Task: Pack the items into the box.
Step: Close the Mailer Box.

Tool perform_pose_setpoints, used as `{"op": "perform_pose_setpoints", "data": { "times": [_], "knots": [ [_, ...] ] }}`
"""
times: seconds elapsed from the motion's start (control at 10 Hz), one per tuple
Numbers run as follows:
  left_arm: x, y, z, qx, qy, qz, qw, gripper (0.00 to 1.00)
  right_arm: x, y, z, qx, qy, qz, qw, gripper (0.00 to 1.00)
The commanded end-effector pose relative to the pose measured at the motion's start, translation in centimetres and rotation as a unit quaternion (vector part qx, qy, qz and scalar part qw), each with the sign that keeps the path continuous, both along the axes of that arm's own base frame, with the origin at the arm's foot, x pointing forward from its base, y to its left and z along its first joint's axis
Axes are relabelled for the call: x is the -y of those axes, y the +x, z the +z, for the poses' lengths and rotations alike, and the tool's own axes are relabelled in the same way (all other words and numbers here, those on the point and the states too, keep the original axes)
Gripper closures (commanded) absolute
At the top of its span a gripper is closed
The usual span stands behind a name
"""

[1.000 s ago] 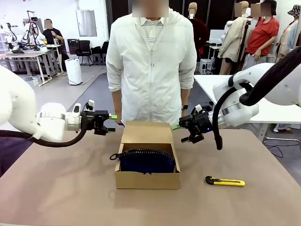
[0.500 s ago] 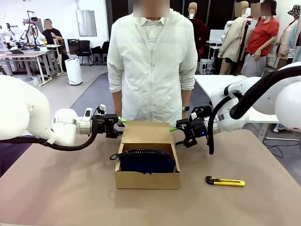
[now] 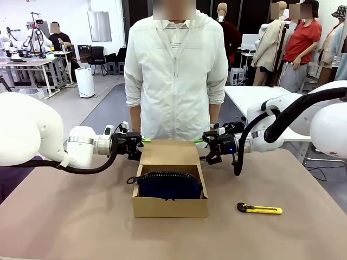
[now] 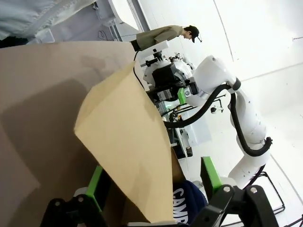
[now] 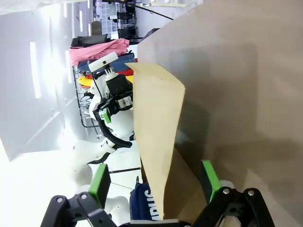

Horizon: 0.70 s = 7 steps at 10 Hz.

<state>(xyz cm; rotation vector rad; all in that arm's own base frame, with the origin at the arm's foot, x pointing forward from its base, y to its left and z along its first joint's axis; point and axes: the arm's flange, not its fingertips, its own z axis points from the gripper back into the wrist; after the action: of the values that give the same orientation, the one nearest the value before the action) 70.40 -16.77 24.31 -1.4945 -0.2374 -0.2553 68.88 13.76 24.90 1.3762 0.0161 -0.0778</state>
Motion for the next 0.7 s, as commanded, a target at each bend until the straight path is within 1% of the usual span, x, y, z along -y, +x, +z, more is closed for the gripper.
{"op": "perform_pose_setpoints", "data": {
  "times": [0.0, 0.1, 0.2, 0.3, 0.6],
  "knots": [
    [0.12, 0.23, 0.19, -0.004, -0.004, -0.020, 1.000, 0.00, -0.70, 1.26, -0.05, 0.008, 0.016, 0.005, 1.000, 0.00],
    [0.06, 0.12, 0.11, -0.007, -0.011, -0.027, 1.000, 0.00, -0.93, 1.30, -0.12, 0.014, 0.011, 0.016, 1.000, 0.11],
    [0.33, 0.10, 0.06, -0.012, -0.007, -0.025, 1.000, 0.19, -1.09, 1.49, -0.24, 0.010, 0.013, 0.011, 1.000, 0.30],
    [0.40, 0.11, 0.09, -0.012, -0.006, -0.032, 0.999, 0.38, -1.23, 1.45, -0.24, 0.016, 0.022, 0.013, 1.000, 0.42],
    [0.36, -0.07, 0.46, -0.001, -0.019, -0.037, 0.999, 0.38, -1.57, 1.05, 0.08, 0.021, 0.026, 0.026, 0.999, 0.42]
  ]
}}
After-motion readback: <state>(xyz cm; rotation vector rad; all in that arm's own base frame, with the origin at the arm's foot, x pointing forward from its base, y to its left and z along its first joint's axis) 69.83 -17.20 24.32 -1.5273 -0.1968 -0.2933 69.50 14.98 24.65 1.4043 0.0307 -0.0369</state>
